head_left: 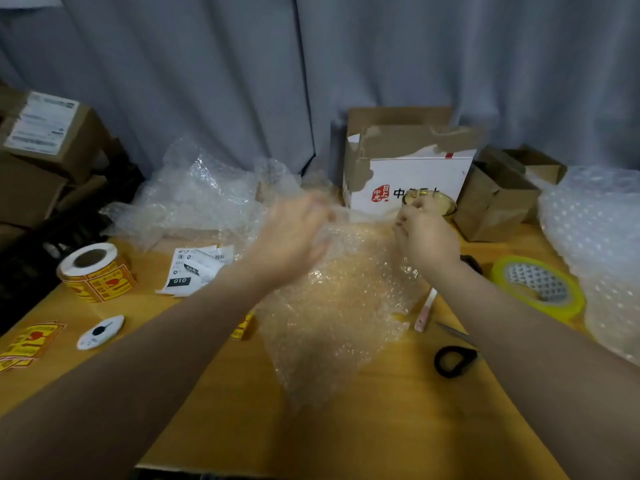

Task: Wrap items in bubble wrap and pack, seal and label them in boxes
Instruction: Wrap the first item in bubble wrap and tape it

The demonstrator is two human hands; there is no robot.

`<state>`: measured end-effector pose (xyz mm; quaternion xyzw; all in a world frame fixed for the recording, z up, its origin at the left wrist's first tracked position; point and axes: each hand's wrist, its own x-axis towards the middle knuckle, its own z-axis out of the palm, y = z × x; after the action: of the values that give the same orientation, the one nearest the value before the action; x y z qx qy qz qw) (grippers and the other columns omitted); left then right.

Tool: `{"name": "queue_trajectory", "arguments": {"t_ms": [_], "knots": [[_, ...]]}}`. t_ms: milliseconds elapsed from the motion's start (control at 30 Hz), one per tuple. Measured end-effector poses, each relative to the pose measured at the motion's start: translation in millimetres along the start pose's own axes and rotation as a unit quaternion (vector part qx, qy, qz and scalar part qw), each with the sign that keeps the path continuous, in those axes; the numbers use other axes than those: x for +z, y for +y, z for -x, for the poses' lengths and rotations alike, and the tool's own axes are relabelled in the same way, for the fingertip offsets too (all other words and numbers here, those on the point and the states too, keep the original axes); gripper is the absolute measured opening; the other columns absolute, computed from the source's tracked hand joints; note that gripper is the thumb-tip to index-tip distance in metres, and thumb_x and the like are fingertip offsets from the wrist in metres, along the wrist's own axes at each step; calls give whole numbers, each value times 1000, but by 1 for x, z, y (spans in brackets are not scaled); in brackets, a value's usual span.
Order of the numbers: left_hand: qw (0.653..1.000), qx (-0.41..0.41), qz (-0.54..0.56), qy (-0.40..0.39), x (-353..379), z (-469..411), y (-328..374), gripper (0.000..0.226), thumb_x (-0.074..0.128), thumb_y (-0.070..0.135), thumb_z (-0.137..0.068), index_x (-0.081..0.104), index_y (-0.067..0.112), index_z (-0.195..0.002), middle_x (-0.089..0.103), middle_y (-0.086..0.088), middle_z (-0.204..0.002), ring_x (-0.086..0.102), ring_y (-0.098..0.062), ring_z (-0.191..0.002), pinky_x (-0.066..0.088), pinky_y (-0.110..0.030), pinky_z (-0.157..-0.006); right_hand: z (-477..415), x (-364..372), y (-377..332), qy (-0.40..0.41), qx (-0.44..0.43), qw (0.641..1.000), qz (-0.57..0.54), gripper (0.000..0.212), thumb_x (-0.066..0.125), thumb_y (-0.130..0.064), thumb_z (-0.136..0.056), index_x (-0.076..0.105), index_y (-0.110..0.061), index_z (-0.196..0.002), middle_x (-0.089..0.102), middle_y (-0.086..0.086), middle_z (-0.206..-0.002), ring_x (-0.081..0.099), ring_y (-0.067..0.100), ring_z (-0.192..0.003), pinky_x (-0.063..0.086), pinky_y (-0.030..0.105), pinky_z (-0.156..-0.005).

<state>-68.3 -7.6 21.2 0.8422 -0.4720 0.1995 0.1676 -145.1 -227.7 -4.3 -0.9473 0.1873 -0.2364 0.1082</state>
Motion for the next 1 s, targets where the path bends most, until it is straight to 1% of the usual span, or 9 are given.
{"name": "queue_trajectory", "arguments": {"t_ms": [100, 200, 267, 367, 533, 667, 833, 900, 1000], "knots": [[950, -7, 13, -311, 36, 17, 20, 50, 45, 50, -93, 37, 34, -140, 19, -1, -156, 15, -18, -143, 0, -49, -117, -3, -1, 9, -9, 27, 999, 25, 22, 52, -19, -97, 57, -8, -115, 43, 8, -127, 46, 20, -80, 31, 25, -56], [907, -29, -32, -419, 69, 23, 17, 72, 35, 70, -87, 4, 45, -148, -13, -1, -159, -14, -29, -145, -11, -63, -110, -6, -5, 21, -15, 65, 998, 7, 42, 54, -24, -95, 40, -13, -133, 50, 12, -130, 59, 30, -92, 45, 34, -60], [907, -54, -22, -418, 82, 19, 21, 76, 29, 76, -84, -4, 49, -146, -17, 0, -158, -16, -31, -144, -10, -65, -108, -8, -11, 30, -14, 87, 994, -71, 53, 56, -30, -94, 34, -12, -138, 51, 12, -132, 59, 32, -104, 53, 41, -77], [911, -97, -20, -399, 96, 12, 35, 76, 24, 79, -82, -8, 50, -145, -19, 0, -157, -19, -33, -143, -10, -67, -108, -11, -18, 44, -9, 104, 990, -93, 46, 50, -32, -97, 43, -6, -136, 50, 16, -134, 53, 31, -115, 44, 39, -94], [911, -171, -36, -374, 113, -8, 58, 78, 17, 81, -81, -9, 47, -146, -21, -1, -157, -20, -35, -142, -11, -68, -106, -11, -25, 59, 54, 139, 986, -71, 29, 51, -15, -98, 55, -3, -124, 48, 17, -127, 52, 31, -109, 37, 26, -87], [914, -193, -26, -356, 121, -20, 63, 78, 16, 81, -81, -8, 46, -146, -20, -1, -157, -21, -35, -142, -11, -70, -105, -7, -41, 62, 165, 104, 975, -104, 20, 50, -11, -97, 57, -3, -114, 49, 14, -122, 46, 13, -97, 27, 10, -79], [911, -197, -6, -362, 122, -28, 59, 77, 18, 80, -81, -7, 47, -146, -20, -2, -157, -20, -35, -142, -11, -67, -107, 1, -65, 45, 259, 51, 947, -184, 23, 55, -23, -95, 53, -3, -106, 47, 10, -107, 39, 9, -91, 27, -1, -75], [916, -198, 37, -347, 121, -27, 56, 75, 22, 77, -84, -3, 44, -148, -17, -3, -158, -18, -34, -143, -10, -65, -108, 8, -71, 37, 236, 31, 950, -201, 22, 61, -28, -91, 49, -10, -99, 45, 4, -100, 40, 10, -88, 30, 3, -74], [924, -238, 198, -224, 107, -21, 46, 63, 30, 54, -97, 6, 33, -151, -4, -7, -160, -8, -28, -146, -4, -53, -115, 22, -69, 22, 136, -36, 977, -161, 25, 64, -29, -89, 47, -12, -93, 44, 3, -95, 43, 14, -87, 31, 18, -72]]}}
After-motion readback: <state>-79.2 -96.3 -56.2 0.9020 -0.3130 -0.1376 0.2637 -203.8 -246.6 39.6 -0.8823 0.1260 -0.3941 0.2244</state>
